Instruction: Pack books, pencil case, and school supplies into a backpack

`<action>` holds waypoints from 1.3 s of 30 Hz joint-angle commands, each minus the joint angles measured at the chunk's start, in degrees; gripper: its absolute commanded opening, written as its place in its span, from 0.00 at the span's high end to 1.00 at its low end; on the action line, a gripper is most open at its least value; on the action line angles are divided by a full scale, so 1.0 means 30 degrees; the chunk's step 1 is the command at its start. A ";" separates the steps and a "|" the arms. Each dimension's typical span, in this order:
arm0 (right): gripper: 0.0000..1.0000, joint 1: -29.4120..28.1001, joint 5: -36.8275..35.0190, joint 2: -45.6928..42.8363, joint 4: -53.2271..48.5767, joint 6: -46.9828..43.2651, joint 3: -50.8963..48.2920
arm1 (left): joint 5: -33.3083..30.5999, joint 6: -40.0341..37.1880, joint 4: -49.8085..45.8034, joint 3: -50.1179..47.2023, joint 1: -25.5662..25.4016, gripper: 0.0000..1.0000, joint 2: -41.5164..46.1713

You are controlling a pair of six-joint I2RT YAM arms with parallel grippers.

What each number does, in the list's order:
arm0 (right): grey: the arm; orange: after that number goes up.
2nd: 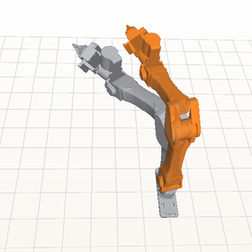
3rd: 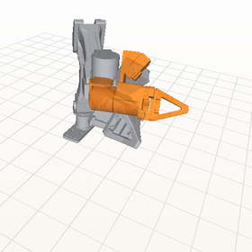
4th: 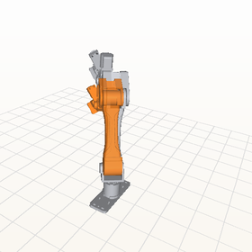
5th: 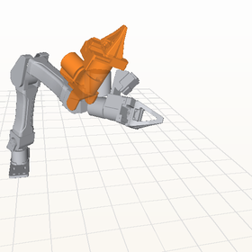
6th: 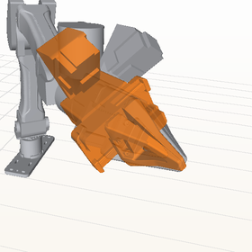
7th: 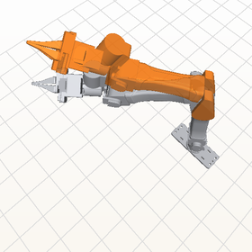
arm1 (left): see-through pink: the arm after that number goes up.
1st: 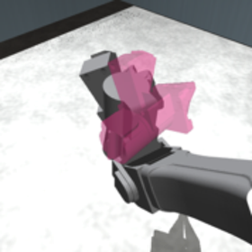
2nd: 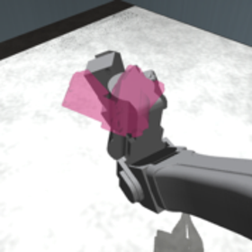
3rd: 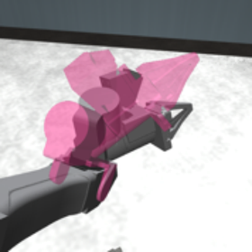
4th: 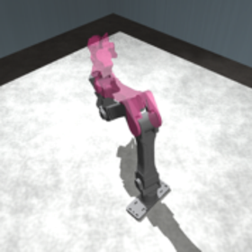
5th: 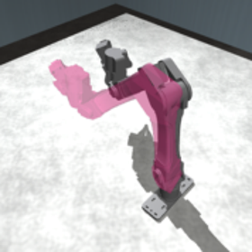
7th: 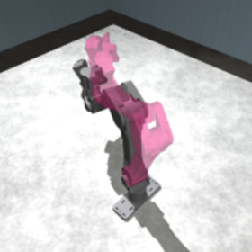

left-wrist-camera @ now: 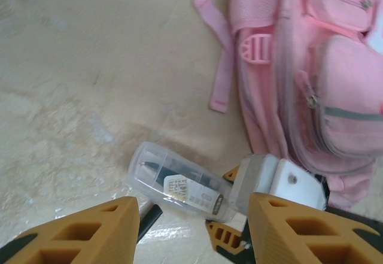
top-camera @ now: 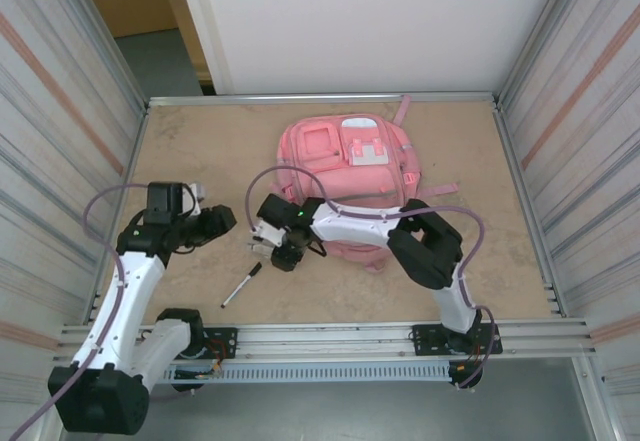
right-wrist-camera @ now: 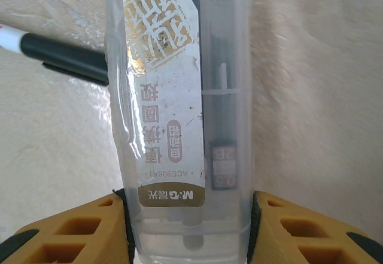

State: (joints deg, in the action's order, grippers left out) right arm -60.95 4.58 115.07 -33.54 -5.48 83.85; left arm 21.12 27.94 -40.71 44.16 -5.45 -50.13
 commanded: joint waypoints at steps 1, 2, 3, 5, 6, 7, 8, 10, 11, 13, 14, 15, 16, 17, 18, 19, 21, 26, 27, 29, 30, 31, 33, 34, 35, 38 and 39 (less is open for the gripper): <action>0.57 0.0765 0.0622 -0.2713 0.0506 0.1352 -0.0779 | -0.0682 -0.1634 -0.0127 0.1773 -0.1662 0.50 0.0006; 0.58 0.1058 0.0761 -0.3333 0.0538 0.1681 -0.1141 | -0.0846 -0.2062 0.0006 0.2217 -0.2386 0.50 -0.0190; 0.58 0.1406 0.0935 -0.4036 0.0572 0.1949 -0.1580 | -0.0882 -0.2937 0.0289 0.2581 -0.3141 0.50 -0.0421; 0.59 0.2141 0.1148 -0.5592 0.0655 0.2532 -0.2539 | -0.1457 -0.5081 0.0849 0.3226 -0.4941 0.50 -0.0838; 0.59 0.2607 0.1220 -0.6444 0.0634 0.2931 -0.3135 | -0.2266 -0.6352 0.1123 0.3506 -0.5934 0.50 -0.1041; 0.59 0.3034 0.1270 -0.7204 0.0539 0.3220 -0.3666 | -0.2886 -0.7396 0.1361 0.3732 -0.6710 0.50 -0.1230; 0.59 0.3619 0.1343 -0.8165 0.0480 0.3648 -0.4349 | -0.3355 -0.8625 0.1759 0.3913 -0.7510 0.50 -0.1448; 0.60 0.4913 0.1523 -1.0037 0.0168 0.4462 -0.5602 | -0.2908 -1.1482 0.3028 0.3750 -0.8509 0.50 -0.1859; 0.60 0.5803 0.1629 -1.0996 -0.0128 0.4811 -0.6237 | -0.2179 -1.3079 0.3950 0.3411 -0.8879 0.50 -0.2103; 0.61 0.7392 0.1519 -1.2814 -0.0760 0.5134 -0.7378 | -0.0680 -1.6316 0.6110 0.2601 -0.9660 0.50 -0.2789; 0.61 0.8382 0.1315 -1.3752 -0.1132 0.5256 -0.7917 | 0.0403 -1.8577 0.6915 0.2266 -1.0168 0.50 -0.3322; 0.62 0.9361 0.1229 -1.4643 -0.1507 0.5333 -0.8381 | 0.0935 -2.0756 0.7526 0.2042 -1.0830 0.45 -0.3963; 0.62 1.0216 0.1268 -1.5372 -0.1764 0.5341 -0.8735 | 0.0761 -2.2148 0.8305 0.1832 -1.1467 0.41 -0.4564; 0.63 1.1183 0.1408 -1.6159 -0.2053 0.5298 -0.9114 | 0.0207 -2.3241 0.9248 0.1707 -1.2150 0.39 -0.5504; 0.63 1.1938 0.1555 -1.6710 -0.2303 0.5233 -0.9342 | -0.0175 -2.4198 0.9856 0.1784 -1.2577 0.39 -0.6538; 0.63 1.2835 0.1701 -1.7350 -0.2609 0.5155 -0.9580 | -0.0410 -2.5275 1.0288 0.2087 -1.3056 0.39 -0.7500; 0.63 1.4319 0.2062 -1.8454 -0.2994 0.5143 -0.9990 | -0.1395 -2.6057 1.1077 0.3006 -1.3610 0.39 -0.9848; 0.64 1.5306 0.3047 -1.9786 -0.2742 0.5736 -1.0666 | -0.5735 -2.5928 1.1675 0.5131 -1.4266 0.49 -1.3513; 0.64 1.5306 0.3121 -1.9832 -0.2869 0.5764 -1.0666 | -0.6216 -2.5895 1.2192 0.5081 -1.4259 0.51 -1.3787; 0.64 1.5306 0.3226 -1.9856 -0.2971 0.5936 -1.0793 | -0.6833 -2.6036 1.3483 0.4758 -1.4264 0.54 -1.3986; 0.64 1.5308 0.3338 -1.9865 -0.2956 0.6010 -1.0923 | -0.7118 -2.5936 1.3947 0.4670 -1.4266 0.56 -1.4035; 0.63 1.5330 0.3522 -1.9856 -0.2916 0.6093 -1.1061 | -0.7496 -2.5873 1.4243 0.4646 -1.4281 0.58 -1.4067; 0.63 1.5321 0.3840 -1.9854 -0.2938 0.6232 -1.1287 | -0.7731 -2.5783 1.4906 0.4578 -1.4171 0.62 -1.4278; 0.63 1.5327 0.3911 -1.9901 -0.2969 0.6345 -1.1403 | -0.7781 -2.5759 1.5162 0.4655 -1.4092 0.65 -1.4491; 0.63 1.5324 0.3962 -2.0001 -0.2996 0.6493 -1.1496 | -0.7758 -2.5685 1.5081 0.4853 -1.4036 0.69 -1.4697; 0.63 1.5306 0.4448 -2.0306 -0.3087 0.6911 -1.1801 | -0.7587 -2.5611 1.4235 0.5637 -1.3948 0.72 -1.5151; 0.63 1.5306 0.4562 -2.0379 -0.3159 0.7027 -1.1889 | -0.7544 -2.5801 1.4454 0.5664 -1.3945 0.71 -1.5320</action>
State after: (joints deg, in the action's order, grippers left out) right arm -15.29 15.64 55.90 -42.37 13.23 48.97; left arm 0.80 -48.29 -0.36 58.61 -48.05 -94.70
